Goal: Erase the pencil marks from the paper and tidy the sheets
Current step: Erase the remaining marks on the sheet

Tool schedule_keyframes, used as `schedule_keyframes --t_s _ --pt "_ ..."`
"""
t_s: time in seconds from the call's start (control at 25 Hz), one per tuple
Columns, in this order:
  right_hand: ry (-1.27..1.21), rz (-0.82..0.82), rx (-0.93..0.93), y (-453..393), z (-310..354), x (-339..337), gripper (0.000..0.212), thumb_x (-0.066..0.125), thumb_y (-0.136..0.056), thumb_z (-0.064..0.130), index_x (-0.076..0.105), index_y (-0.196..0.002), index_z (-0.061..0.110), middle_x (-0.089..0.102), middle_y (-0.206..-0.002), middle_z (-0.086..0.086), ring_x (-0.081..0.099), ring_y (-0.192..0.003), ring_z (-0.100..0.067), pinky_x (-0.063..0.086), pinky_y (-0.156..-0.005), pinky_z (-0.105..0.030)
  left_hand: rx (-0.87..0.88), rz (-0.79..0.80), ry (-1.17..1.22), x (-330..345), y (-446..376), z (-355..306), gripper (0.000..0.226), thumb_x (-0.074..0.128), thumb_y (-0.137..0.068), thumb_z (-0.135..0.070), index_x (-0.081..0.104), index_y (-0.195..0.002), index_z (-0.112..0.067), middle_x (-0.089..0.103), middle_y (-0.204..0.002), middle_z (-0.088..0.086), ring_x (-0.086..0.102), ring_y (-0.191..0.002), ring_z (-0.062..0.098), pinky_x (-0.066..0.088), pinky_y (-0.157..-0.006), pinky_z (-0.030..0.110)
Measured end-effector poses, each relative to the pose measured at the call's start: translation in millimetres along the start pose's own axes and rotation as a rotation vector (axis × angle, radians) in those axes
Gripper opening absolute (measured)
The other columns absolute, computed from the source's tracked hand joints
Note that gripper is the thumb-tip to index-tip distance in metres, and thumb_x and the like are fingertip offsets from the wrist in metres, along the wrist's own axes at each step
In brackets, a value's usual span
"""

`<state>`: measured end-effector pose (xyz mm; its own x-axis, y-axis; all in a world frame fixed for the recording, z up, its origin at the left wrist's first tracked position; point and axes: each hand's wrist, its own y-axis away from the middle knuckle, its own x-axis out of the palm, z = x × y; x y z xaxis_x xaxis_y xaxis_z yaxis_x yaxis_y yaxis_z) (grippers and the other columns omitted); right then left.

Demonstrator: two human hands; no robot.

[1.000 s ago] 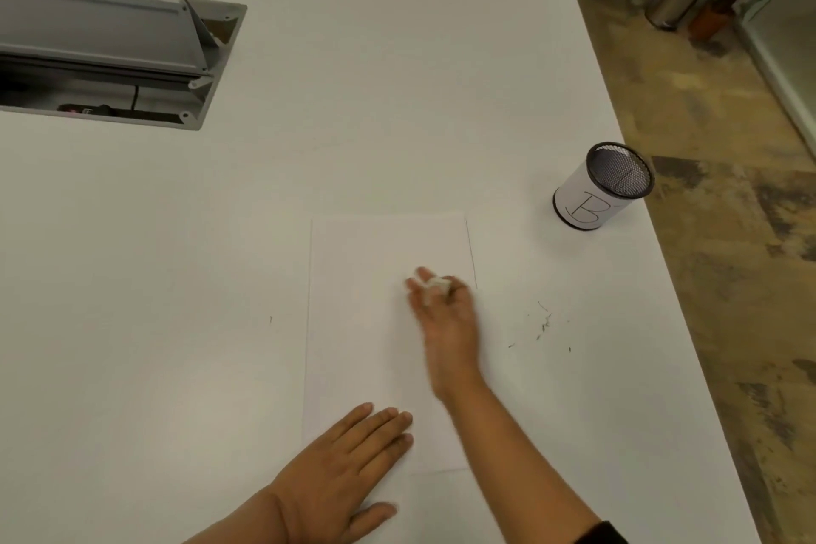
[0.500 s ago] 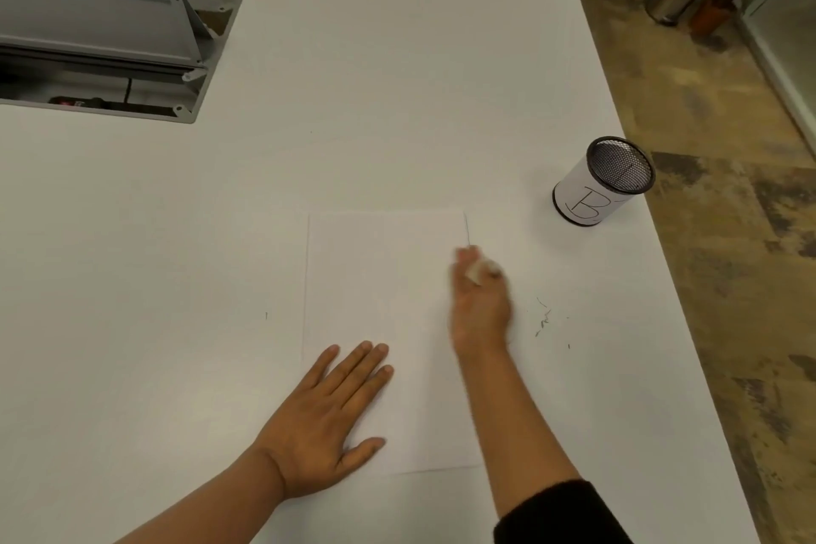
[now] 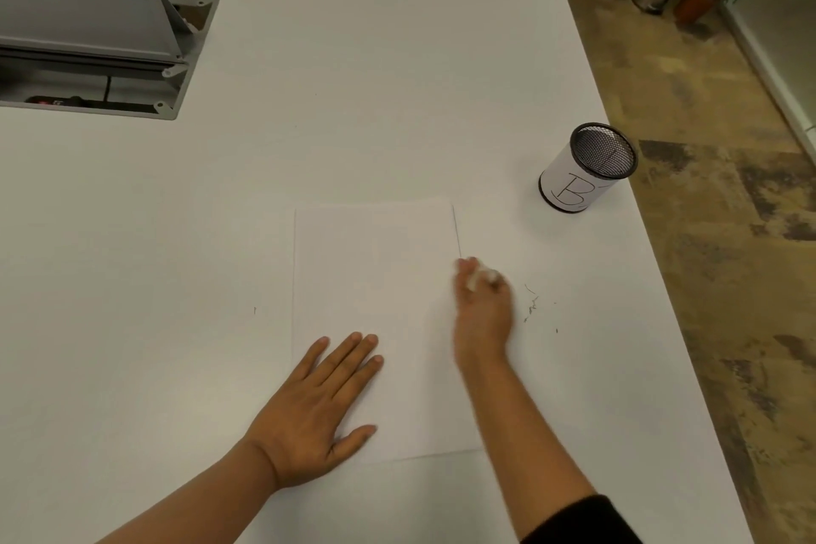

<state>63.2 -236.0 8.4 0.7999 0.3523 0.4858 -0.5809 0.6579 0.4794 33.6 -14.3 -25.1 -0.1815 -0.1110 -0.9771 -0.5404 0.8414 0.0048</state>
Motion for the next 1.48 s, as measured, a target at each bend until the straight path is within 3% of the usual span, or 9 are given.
schedule_keyframes --t_s 0.08,0.32,0.56,0.76,0.88,1.04,1.16,1.32,1.48 --pt "0.084 -0.091 -0.077 -5 32 -23 0.022 0.039 -0.094 -0.003 0.047 -0.078 0.01 0.055 -0.089 -0.006 0.059 -0.077 -0.013 0.05 -0.071 -0.02 -0.003 -0.003 0.004 0 0 0 0.068 0.03 -0.093 -0.055 0.031 -0.146 -0.012 0.024 -0.155 0.007 0.02 -0.143 0.02 0.021 -0.11 0.044" --pt "0.12 0.102 0.206 27 60 -48 0.016 0.04 -0.094 0.007 0.055 -0.091 0.012 0.054 -0.063 -0.001 0.046 -0.053 -0.011 0.041 -0.05 -0.019 -0.006 -0.009 0.025 1 2 0 0.067 0.03 -0.093 -0.054 0.03 -0.146 -0.013 0.024 -0.155 0.007 0.019 -0.144 0.02 0.02 -0.111 0.044" --pt "0.56 -0.201 0.033 18 77 -51 0.043 0.063 -0.085 0.02 0.036 -0.052 0.019 0.03 -0.041 0.007 0.022 -0.036 -0.008 0.018 -0.035 -0.019 -0.001 -0.005 0.018 -1 0 -1 0.066 0.03 -0.094 -0.053 0.031 -0.146 -0.012 0.025 -0.154 0.007 0.019 -0.143 0.02 0.02 -0.111 0.044" --pt "0.862 -0.277 0.026 17 87 -51 0.048 0.041 -0.089 0.055 0.053 -0.064 0.015 0.047 -0.056 0.001 0.042 -0.049 -0.012 0.033 -0.052 -0.025 -0.011 0.003 0.014 0 1 -1 0.064 0.027 -0.095 -0.052 0.031 -0.146 -0.012 0.025 -0.155 0.007 0.02 -0.143 0.02 0.021 -0.111 0.045" --pt "1.18 -0.055 -0.155 38 70 -48 0.021 0.064 -0.082 0.035 0.053 -0.088 0.017 0.054 -0.071 0.005 0.052 -0.065 -0.012 0.038 -0.062 -0.026 -0.029 -0.015 0.022 -1 0 -1 0.061 0.025 -0.097 -0.05 0.033 -0.145 -0.013 0.026 -0.154 0.009 0.023 -0.142 0.023 0.019 -0.112 0.048" --pt "1.377 0.076 -0.359 69 32 -67 0.012 0.056 -0.087 0.005 0.05 -0.087 0.015 0.056 -0.083 -0.002 0.053 -0.077 -0.019 0.039 -0.064 -0.019 -0.533 -0.192 0.223 -13 4 -21 0.06 0.031 -0.094 -0.046 0.037 -0.141 -0.01 0.033 -0.15 0.013 0.026 -0.138 0.026 0.014 -0.113 0.042" --pt "1.448 0.066 -0.48 81 17 -79 0.012 0.056 -0.087 0.004 0.055 -0.099 0.008 0.058 -0.099 -0.008 0.05 -0.099 -0.021 0.039 -0.085 -0.024 -1.015 -0.195 0.543 -37 3 -44 0.064 0.05 -0.091 -0.039 0.03 -0.143 -0.008 0.027 -0.15 0.014 0.019 -0.138 0.028 0.019 -0.115 0.042" --pt "1.529 0.132 -0.457 88 7 -81 0.029 0.056 -0.088 0.004 0.052 -0.115 -0.002 0.058 -0.11 -0.015 0.046 -0.112 -0.028 0.037 -0.093 -0.031 -1.128 -0.07 0.712 -58 -16 -63 0.072 0.053 -0.092 -0.031 0.012 -0.148 -0.009 0.012 -0.154 0.011 0.009 -0.141 0.026 0.014 -0.114 0.036" --pt "1.57 0.122 -0.436 87 9 -77 0.034 0.057 -0.087 0.004 0.05 -0.12 -0.001 0.06 -0.108 -0.014 0.048 -0.108 -0.029 0.042 -0.09 -0.035 -1.297 -0.114 0.828 -66 -32 -58 0.067 0.053 -0.092 -0.023 0.018 -0.147 -0.008 0.024 -0.15 0.013 0.023 -0.137 0.031 0.025 -0.109 0.039"
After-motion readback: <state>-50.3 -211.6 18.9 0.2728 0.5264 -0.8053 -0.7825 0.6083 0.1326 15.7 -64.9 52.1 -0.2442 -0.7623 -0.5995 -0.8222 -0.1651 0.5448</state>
